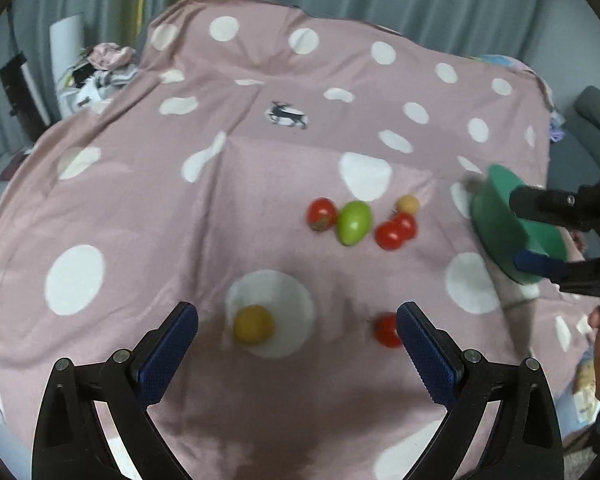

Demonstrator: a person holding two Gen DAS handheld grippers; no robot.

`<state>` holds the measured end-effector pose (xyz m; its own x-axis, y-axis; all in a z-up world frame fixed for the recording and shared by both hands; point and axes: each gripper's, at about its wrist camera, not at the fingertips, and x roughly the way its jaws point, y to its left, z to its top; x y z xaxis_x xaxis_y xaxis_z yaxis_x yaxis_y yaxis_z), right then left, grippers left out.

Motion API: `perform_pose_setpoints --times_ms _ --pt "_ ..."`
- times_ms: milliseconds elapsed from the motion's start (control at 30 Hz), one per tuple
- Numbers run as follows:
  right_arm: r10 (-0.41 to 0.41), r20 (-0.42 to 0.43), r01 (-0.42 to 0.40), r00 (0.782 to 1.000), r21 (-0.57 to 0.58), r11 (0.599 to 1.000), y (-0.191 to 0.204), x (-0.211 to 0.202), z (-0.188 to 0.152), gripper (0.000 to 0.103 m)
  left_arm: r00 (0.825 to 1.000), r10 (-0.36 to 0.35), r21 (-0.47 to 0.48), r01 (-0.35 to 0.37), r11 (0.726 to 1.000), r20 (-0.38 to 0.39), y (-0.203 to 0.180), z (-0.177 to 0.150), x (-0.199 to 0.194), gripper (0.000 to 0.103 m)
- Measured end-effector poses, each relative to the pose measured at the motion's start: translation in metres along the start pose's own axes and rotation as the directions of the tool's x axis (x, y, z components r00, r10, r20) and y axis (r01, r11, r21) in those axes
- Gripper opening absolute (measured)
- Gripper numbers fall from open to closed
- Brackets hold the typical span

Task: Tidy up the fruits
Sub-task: 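Move the right gripper to the small yellow fruit near the tomatoes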

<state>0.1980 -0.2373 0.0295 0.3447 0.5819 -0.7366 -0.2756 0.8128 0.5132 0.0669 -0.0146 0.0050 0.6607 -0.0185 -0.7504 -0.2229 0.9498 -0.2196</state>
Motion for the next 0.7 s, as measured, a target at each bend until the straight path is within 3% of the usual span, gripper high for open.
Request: perform_pose_setpoints --times_ms 133,233,300,433,500,700 --pt "-0.009 -0.027 0.009 1.000 0.011 1.000 -0.004 0.011 0.000 0.098 0.997 -0.083 -0.053 0.083 0.995 0.001 0.005 0.001 0.003 0.099" --pt "0.004 -0.019 -0.003 1.000 0.048 0.999 -0.013 0.021 0.007 0.097 0.999 -0.024 -0.021 0.025 0.999 0.032 0.002 0.001 0.005 0.099" --pt "0.007 0.000 -0.007 1.000 0.078 0.997 -0.020 0.029 0.015 0.094 1.000 0.015 -0.007 -0.015 1.000 0.012 0.000 0.000 0.014 0.099" --pt "0.045 -0.023 -0.042 0.999 0.106 0.993 -0.026 0.046 0.031 0.075 0.997 0.011 0.016 -0.010 1.000 -0.072 -0.005 0.000 0.033 0.099" --pt "0.069 -0.034 -0.065 0.997 0.106 0.992 -0.024 0.055 0.038 0.069 0.995 0.004 0.018 -0.002 1.000 -0.098 -0.008 0.001 0.038 0.092" --pt "-0.005 -0.023 0.006 1.000 0.065 0.998 -0.010 0.077 0.053 0.056 0.991 0.038 0.051 -0.031 0.998 -0.128 -0.014 0.004 0.050 0.091"
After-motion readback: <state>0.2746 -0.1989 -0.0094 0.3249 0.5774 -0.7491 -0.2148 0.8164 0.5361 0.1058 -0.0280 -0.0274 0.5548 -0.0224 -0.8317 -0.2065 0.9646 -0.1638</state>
